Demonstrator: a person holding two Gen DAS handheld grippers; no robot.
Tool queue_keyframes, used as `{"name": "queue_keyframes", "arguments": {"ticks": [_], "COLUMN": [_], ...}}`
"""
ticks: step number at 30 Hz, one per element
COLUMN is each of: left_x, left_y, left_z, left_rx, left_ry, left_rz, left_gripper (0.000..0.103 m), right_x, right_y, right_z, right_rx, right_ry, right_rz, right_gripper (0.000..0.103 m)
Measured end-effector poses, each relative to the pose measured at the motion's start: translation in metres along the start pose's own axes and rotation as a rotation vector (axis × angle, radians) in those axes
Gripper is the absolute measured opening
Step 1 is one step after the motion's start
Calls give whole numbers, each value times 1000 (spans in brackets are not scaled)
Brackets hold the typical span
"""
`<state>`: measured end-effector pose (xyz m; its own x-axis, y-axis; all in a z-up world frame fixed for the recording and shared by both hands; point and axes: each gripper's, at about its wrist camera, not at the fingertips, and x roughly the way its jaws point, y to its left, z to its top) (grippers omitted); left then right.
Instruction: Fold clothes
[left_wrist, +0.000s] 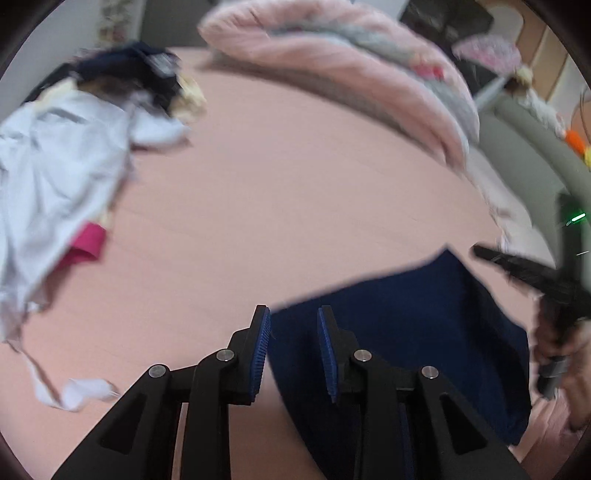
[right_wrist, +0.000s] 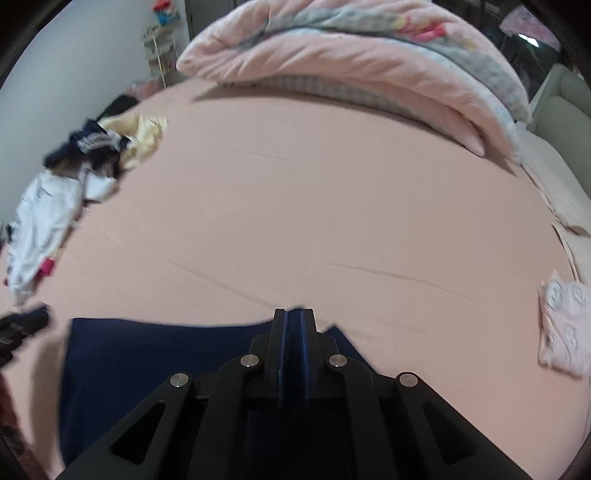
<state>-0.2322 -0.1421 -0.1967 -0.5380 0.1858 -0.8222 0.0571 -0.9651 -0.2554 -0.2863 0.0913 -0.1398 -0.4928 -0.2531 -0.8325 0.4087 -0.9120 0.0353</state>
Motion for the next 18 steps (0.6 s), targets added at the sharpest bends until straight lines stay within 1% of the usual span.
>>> {"name": "queue_keyframes", "arguments": {"ticks": [1, 2, 3, 5, 6, 7, 8, 9, 13, 16, 18], "left_x": [12, 23, 26, 19, 12, 4, -3, -8, -18, -20, -16], "left_y": [-6, -11, -13, -18, -24, -32, -41, -53, -104, -138, -155], "left_z": [-3, -6, -8, -6, -5, -6, -8, -13, -43, -69, -83], "left_rx": [32, 62, 80, 75, 89, 115, 143, 178, 290, 400, 451], "left_ry": [44, 77, 74, 63, 50, 36, 27, 38, 132, 193, 217], "left_rz": [67, 126, 155, 163, 133, 86, 37, -14, -158, -188, -189], "left_gripper": [24, 24, 24, 24, 24, 24, 24, 24, 24, 24, 24], "right_x": [-8, -20, -31, -47, -53, -58, -63, -67, -86, -96, -98], "right_y": [1, 1, 1, -8, -16, -21, -23, -25, -22, -15, -5], "right_z": [-8, -20, -30, -53, -67, -81, -95, -108, -154, -178, -191], "right_rx": [2, 4, 8, 54, 92, 116, 112, 107, 56, 46, -2], "right_ry": [6, 16, 25, 51, 65, 77, 85, 93, 130, 130, 135], "right_rz": [5, -9, -24, -42, -39, -41, -50, -60, -70, 0, 30], "right_gripper": [6, 6, 6, 6, 6, 6, 6, 6, 6, 6, 6]}}
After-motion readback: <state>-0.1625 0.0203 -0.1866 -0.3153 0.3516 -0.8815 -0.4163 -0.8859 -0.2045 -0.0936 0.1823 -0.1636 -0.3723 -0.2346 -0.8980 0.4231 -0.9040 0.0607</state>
